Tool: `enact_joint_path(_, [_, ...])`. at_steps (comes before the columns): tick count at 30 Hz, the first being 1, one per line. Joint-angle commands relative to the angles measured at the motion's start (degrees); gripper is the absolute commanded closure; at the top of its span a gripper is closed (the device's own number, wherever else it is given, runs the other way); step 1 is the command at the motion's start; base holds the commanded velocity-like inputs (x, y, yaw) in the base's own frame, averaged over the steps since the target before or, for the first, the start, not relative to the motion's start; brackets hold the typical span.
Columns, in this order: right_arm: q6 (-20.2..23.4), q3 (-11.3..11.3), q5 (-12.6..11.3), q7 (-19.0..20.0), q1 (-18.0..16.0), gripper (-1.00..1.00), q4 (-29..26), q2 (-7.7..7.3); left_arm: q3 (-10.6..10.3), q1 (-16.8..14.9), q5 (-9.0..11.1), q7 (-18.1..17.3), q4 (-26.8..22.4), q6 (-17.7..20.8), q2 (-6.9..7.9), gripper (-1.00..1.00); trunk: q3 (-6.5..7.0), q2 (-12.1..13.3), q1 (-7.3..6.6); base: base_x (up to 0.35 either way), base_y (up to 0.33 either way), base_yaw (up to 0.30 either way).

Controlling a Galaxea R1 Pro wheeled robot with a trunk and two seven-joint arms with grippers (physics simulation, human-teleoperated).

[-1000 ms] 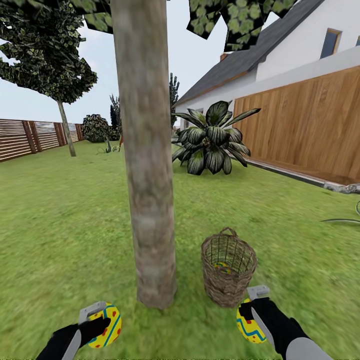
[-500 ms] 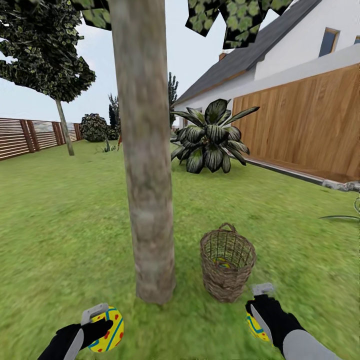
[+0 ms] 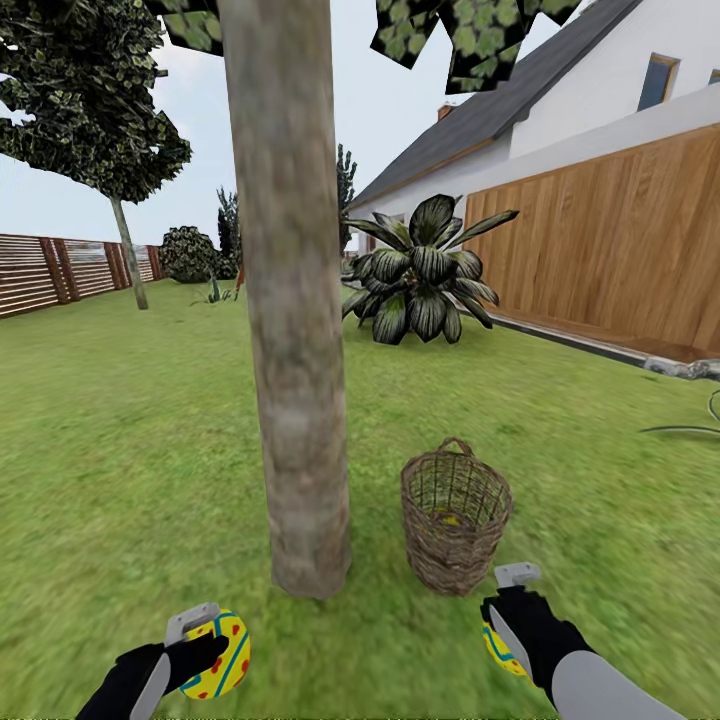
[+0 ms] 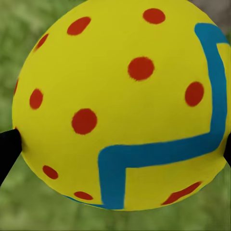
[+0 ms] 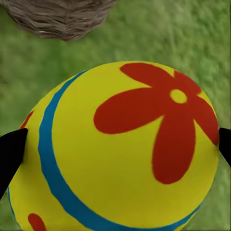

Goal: Take the three Easter eggs out of the wicker basket on the lawn in the garden, then place them on the lawn next to a single tree (choose any tree) so that all three eggs are next to the same tree and none are left in the basket.

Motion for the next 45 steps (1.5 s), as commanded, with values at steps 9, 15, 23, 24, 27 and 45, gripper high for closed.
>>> enact_joint_path(9, [-0.04,0.60,-0.11,-0.31,0.00,1.00,-0.16,0.41,0.18,-0.03,0.40,-0.16,-0.18,0.37,0.00,1.00,-1.68,-3.65,1.97,0.000,0.000,0.000])
enact_joint_path(15, [-0.12,0.64,-0.15,-0.29,0.01,1.00,-0.16,0.72,0.18,-0.03,0.49,-0.16,-0.24,0.37,0.06,1.00,-2.85,-5.27,2.90,0.000,0.000,0.000])
enact_joint_path(23, [-0.19,0.61,-0.11,-0.29,0.03,1.00,-0.16,0.79,0.19,-0.02,0.55,-0.16,-0.26,0.45,0.03,1.00,-4.62,-5.38,3.10,0.000,0.000,0.000])
enact_joint_path(24, [-0.47,0.61,-0.11,-0.29,0.02,1.00,-0.16,0.80,0.19,-0.03,0.56,-0.16,-0.26,0.46,0.05,1.00,-4.84,-5.39,3.13,0.000,0.000,0.000])
enact_joint_path(27, [-1.34,0.64,-0.11,-0.30,0.03,1.00,-0.16,0.80,0.19,-0.03,0.58,-0.16,-0.27,0.46,-0.01,1.00,-5.50,-5.43,3.20,0.000,0.000,0.000])
enact_joint_path(45, [-1.44,0.69,-0.11,-0.37,0.03,1.00,-0.15,0.88,0.19,-0.03,0.58,-0.16,-0.94,0.37,0.15,1.00,-9.49,-5.67,3.67,0.000,0.000,0.000])
